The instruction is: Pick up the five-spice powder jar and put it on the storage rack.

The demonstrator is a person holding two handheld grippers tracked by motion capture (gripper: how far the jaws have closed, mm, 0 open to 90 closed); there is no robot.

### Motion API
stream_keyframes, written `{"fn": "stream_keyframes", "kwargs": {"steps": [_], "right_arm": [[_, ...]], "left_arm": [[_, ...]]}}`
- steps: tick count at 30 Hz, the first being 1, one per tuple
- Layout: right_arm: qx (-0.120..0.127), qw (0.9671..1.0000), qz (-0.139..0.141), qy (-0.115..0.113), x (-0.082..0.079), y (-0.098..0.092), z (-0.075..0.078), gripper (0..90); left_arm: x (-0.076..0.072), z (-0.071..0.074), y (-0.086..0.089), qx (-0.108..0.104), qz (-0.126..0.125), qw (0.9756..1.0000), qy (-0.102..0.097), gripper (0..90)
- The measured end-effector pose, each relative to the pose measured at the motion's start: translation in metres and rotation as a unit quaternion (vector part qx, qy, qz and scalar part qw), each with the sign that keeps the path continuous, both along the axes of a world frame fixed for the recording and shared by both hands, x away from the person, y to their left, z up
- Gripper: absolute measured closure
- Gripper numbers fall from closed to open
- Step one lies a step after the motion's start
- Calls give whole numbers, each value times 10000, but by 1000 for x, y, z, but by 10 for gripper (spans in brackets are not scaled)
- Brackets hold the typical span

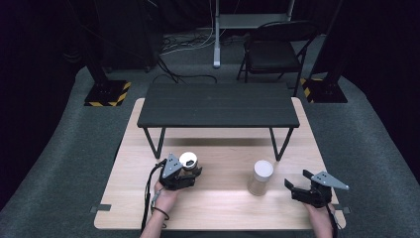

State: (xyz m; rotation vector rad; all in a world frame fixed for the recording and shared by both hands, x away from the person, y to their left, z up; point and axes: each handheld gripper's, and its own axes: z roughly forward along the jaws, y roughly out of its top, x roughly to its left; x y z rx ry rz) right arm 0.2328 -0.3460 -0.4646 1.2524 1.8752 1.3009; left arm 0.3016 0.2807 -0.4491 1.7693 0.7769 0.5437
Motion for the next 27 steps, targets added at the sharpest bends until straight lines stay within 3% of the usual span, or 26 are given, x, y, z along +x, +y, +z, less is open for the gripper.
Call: {"fn": "stream_keyframes", "kwargs": {"steps": [11, 21, 27], "right_arm": [[-3, 10000, -9, -48, -1, 0, -1, 120], [-4, 10000, -4, -44, 0, 0, -1, 120], [2, 10000, -12, -28, 0, 0, -1, 120]], "left_arm": [[1, 39, 1, 68, -46, 9995, -306, 304], [4, 77, 4, -112, -113, 9986, -509, 304], [10, 102, 1, -77, -155, 9980, -602, 304]]}}
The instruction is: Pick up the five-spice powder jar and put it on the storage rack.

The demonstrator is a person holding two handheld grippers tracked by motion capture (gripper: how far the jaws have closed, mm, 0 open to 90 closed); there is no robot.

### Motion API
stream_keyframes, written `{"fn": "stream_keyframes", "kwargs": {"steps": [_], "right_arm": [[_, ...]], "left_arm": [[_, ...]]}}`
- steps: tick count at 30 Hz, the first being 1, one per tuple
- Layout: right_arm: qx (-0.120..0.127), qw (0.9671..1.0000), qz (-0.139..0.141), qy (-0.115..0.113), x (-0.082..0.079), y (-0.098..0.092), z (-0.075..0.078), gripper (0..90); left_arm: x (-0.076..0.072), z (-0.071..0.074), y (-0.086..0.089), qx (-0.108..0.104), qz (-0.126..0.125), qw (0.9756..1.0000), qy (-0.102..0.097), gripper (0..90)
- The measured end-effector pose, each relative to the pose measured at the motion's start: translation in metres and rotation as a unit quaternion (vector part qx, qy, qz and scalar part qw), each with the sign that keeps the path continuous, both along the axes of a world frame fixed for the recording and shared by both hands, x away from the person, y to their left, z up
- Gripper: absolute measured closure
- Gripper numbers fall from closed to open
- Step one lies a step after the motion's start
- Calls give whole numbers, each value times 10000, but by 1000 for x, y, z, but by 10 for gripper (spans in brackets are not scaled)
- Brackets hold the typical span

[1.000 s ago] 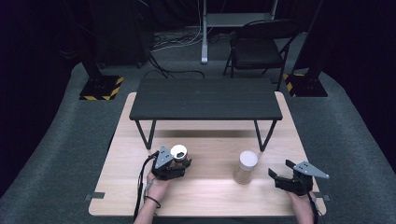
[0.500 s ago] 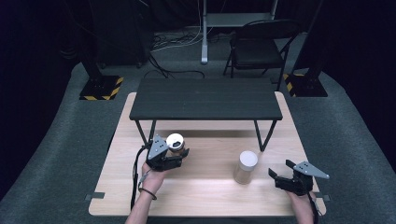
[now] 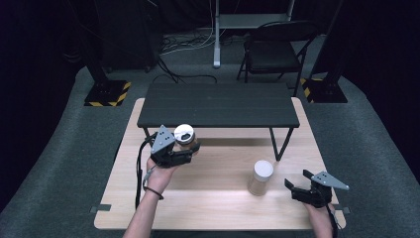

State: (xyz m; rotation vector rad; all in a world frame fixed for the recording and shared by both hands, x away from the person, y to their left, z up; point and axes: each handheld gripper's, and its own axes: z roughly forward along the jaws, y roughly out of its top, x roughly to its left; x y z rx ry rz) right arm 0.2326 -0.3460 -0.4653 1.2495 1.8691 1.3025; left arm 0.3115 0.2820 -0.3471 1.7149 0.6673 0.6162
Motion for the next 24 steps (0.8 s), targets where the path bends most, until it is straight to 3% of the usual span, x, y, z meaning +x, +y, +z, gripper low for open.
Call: {"fn": "stream_keyframes", "kwargs": {"steps": [13, 24], "right_arm": [[11, 10000, 5, 30, 0, 0, 0, 120], [5, 10000, 17, 27, 1, 0, 0, 120]], "left_arm": [[25, 42, 2, -392, -274, 9988, 91, 304], [51, 65, -16, -34, 211, 9995, 230, 304]]}}
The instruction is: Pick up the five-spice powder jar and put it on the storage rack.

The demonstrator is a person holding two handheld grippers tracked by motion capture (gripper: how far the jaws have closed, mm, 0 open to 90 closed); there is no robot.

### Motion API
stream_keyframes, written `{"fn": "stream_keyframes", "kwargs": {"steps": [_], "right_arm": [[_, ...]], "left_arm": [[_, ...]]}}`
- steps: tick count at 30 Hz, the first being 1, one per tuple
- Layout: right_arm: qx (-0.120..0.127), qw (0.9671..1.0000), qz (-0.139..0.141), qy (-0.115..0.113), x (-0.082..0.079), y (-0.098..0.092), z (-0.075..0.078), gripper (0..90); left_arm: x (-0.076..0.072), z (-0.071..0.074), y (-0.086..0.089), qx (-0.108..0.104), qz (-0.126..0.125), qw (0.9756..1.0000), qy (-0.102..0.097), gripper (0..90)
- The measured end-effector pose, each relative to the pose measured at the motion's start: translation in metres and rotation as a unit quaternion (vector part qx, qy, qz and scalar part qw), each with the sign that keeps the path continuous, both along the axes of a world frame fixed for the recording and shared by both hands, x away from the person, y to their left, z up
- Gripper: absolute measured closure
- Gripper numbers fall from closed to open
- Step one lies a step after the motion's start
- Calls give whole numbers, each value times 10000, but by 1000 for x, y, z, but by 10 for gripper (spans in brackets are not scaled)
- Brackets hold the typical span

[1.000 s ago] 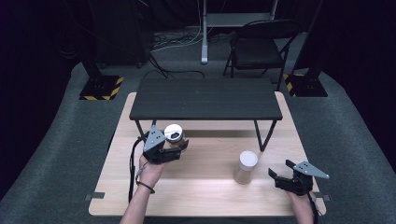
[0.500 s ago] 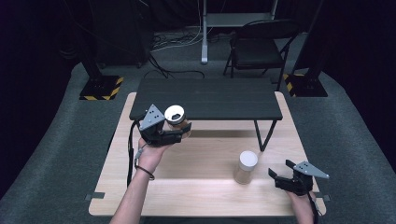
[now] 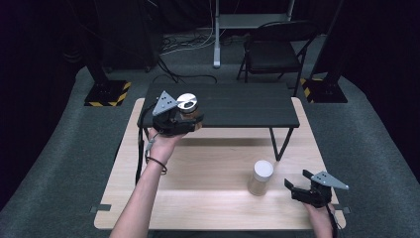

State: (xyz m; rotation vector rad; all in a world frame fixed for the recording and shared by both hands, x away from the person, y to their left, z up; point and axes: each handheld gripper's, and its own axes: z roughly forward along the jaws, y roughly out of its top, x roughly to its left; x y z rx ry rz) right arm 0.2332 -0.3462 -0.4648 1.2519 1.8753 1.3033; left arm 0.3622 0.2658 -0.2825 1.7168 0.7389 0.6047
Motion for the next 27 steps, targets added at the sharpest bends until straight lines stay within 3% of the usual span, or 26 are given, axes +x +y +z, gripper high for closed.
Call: {"fn": "stream_keyframes", "kwargs": {"steps": [15, 24, 27], "right_arm": [[-13, 10000, 15, -5, 0, 0, 0, 119], [-28, 10000, 39, -7, 1, 0, 0, 119], [-20, 10000, 40, 0, 1, 0, 0, 120]], "left_arm": [[26, 17, -23, 325, 331, 9988, 147, 304], [29, 14, -26, 318, 363, 9987, 162, 299], [29, 13, -25, 226, 406, 9988, 181, 244]]}}
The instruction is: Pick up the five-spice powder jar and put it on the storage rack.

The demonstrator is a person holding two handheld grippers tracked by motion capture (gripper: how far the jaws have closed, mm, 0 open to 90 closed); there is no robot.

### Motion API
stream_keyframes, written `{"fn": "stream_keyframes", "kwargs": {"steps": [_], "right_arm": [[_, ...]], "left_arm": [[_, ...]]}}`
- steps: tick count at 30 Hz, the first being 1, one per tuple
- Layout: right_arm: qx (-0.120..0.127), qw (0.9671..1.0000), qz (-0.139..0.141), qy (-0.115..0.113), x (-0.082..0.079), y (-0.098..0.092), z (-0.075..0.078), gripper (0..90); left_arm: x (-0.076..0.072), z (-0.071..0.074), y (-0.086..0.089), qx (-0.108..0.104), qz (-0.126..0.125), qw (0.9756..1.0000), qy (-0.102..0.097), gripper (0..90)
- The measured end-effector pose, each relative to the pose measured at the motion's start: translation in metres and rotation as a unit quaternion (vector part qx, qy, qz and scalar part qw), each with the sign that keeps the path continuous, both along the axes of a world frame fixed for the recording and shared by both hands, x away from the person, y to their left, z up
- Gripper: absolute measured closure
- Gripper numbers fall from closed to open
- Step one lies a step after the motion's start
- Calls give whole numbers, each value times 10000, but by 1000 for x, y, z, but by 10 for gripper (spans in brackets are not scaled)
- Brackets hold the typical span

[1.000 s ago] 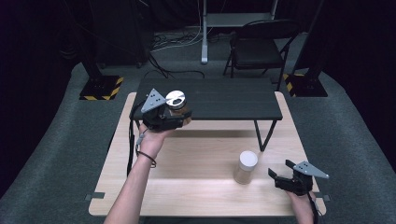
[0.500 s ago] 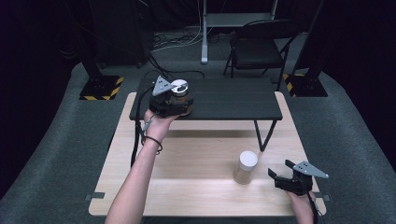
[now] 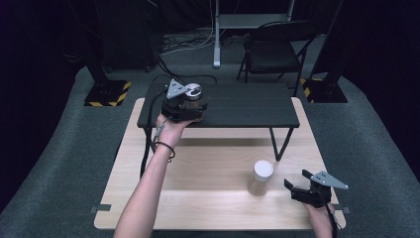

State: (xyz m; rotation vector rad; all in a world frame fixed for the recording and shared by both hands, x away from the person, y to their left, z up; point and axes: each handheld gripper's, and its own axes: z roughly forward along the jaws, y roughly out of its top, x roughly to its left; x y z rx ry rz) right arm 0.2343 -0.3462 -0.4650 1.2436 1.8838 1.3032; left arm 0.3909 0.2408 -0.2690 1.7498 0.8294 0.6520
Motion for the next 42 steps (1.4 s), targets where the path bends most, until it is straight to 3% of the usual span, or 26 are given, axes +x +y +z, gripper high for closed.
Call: {"fn": "stream_keyframes", "kwargs": {"steps": [8, 14, 20, 25, 33, 38, 42], "right_arm": [[5, 10000, 2, 21, 0, 1, 0, 120], [-7, 10000, 8, 8, 1, 1, 0, 119], [-11, 10000, 10, 9, 1, 1, 0, 119], [-26, 10000, 16, 9, 1, 1, -1, 119], [-31, 10000, 9, 12, 1, 2, -1, 119], [-26, 10000, 0, 25, 1, 2, 0, 120], [-28, 10000, -2, 39, 1, 2, 0, 119]], "left_arm": [[-9, -5, 7, -5, 40, 10000, -69, 186], [-25, -13, 20, -115, -102, 9997, -192, 180], [-41, -20, 29, -35, -196, 9995, -239, 180], [-59, -28, 32, 248, -191, 9989, -342, 178], [-80, -59, 56, -14, -205, 9994, -265, 180], [-91, -78, 65, -47, -178, 9997, -172, 180], [-100, -91, 67, 78, -83, 9998, -161, 179]]}}
